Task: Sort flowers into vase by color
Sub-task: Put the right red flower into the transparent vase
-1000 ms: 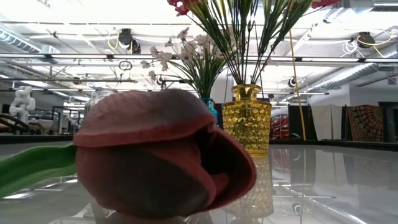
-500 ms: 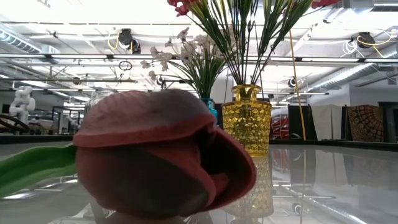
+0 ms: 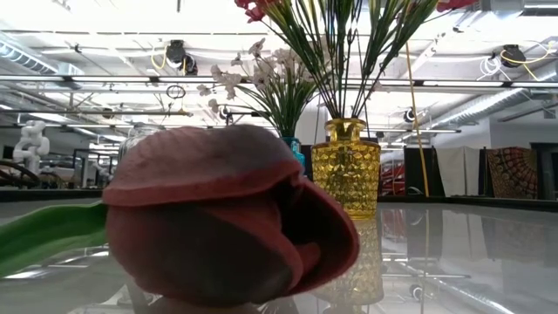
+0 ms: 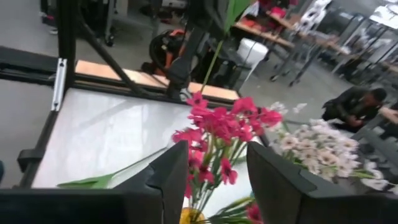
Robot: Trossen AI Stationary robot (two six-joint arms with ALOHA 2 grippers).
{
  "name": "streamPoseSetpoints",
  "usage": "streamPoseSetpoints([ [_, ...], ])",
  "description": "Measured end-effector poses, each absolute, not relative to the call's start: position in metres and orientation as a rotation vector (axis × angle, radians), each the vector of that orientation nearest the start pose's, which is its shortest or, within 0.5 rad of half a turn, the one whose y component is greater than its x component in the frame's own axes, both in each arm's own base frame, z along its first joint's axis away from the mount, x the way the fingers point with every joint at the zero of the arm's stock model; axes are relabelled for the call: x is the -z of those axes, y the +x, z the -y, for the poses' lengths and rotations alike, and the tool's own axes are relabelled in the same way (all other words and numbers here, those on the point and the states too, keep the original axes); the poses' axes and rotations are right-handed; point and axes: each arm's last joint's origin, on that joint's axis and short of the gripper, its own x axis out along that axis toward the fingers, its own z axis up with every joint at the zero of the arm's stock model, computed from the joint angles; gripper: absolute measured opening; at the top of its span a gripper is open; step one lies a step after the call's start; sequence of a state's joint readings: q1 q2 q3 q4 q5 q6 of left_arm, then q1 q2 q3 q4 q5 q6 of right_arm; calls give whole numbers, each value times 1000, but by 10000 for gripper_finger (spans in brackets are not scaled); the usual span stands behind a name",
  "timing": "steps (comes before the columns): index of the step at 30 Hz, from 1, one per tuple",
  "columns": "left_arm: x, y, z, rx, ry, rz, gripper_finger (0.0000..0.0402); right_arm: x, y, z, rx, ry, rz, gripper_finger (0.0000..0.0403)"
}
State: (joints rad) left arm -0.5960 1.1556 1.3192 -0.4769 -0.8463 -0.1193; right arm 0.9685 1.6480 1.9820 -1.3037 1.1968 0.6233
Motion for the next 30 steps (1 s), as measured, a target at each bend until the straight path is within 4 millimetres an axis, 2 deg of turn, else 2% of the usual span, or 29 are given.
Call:
streamPoseSetpoints([
  [6,-385,197,79,-199,-27,-107,1,-446,169,-220,327,-258,-345,125],
  [12,-369,190,53,-172,-113,-78,1,-445,166,-214,367,-230,-332,85],
  [16,-359,187,45,-196,-129,-91,1,-446,165,-212,427,-220,-261,69],
  [21,-342,188,42,-218,-112,-140,1,-446,166,-213,445,-116,-229,64],
  [24,-337,189,42,-222,-133,-146,1,-439,170,-220,440,-100,-245,64],
  [30,-329,181,40,-232,-195,-176,1,-419,179,-238,443,-198,-281,63],
])
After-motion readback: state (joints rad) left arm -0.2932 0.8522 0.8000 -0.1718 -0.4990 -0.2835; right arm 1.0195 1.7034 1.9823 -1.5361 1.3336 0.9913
